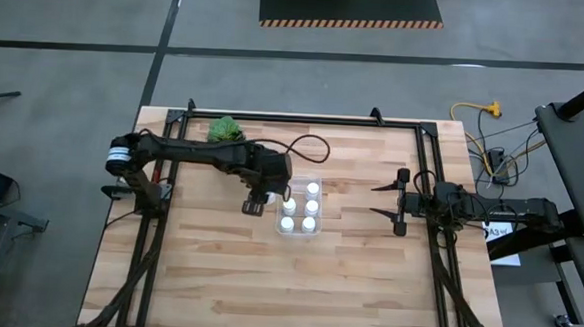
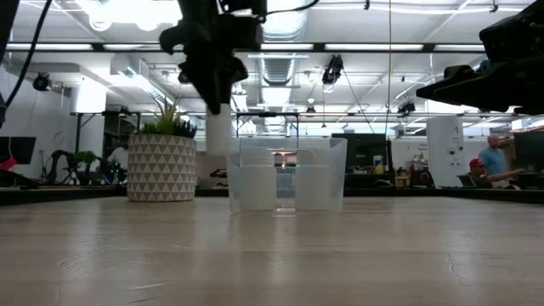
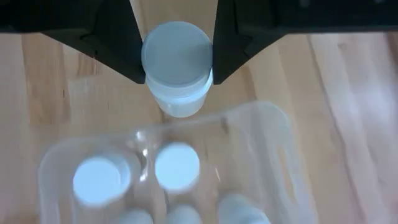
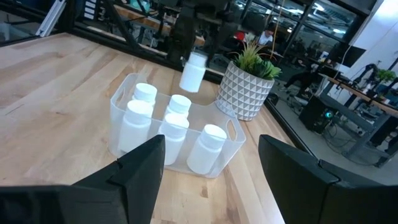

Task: Pick and place pill bottles into a basket
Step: Put the white pill bottle into the transparent container

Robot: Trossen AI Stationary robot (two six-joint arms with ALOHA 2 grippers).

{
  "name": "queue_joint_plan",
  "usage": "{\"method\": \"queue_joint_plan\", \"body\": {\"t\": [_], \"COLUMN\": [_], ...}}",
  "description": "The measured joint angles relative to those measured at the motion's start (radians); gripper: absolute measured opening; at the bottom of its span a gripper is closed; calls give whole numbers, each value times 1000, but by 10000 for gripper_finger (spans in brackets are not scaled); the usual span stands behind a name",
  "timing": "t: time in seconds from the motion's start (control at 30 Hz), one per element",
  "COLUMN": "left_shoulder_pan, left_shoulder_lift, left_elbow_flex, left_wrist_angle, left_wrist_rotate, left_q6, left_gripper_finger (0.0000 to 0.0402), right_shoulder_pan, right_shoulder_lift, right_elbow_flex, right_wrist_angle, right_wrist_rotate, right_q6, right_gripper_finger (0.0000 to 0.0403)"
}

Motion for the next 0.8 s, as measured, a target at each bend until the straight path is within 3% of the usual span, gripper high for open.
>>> {"method": "queue_joint_plan", "body": {"t": [0.4, 0.8], "left_shoulder_pan": [1, 15], "left_shoulder_lift": [125, 195], "left_elbow_flex": [176, 199], "left_wrist_angle": [-3, 34], "left_wrist_rotate": [-19, -90], "left_q6": [78, 123], "left_gripper_finger": [144, 144], "right_shoulder_pan": [0, 0], "right_shoulder_lift": [0, 0], "right_elbow_flex": [0, 0], "right_wrist_angle": [0, 0], "right_wrist_rotate": [0, 0], "right_q6": [0, 0], "right_gripper_finger": [249, 249]}}
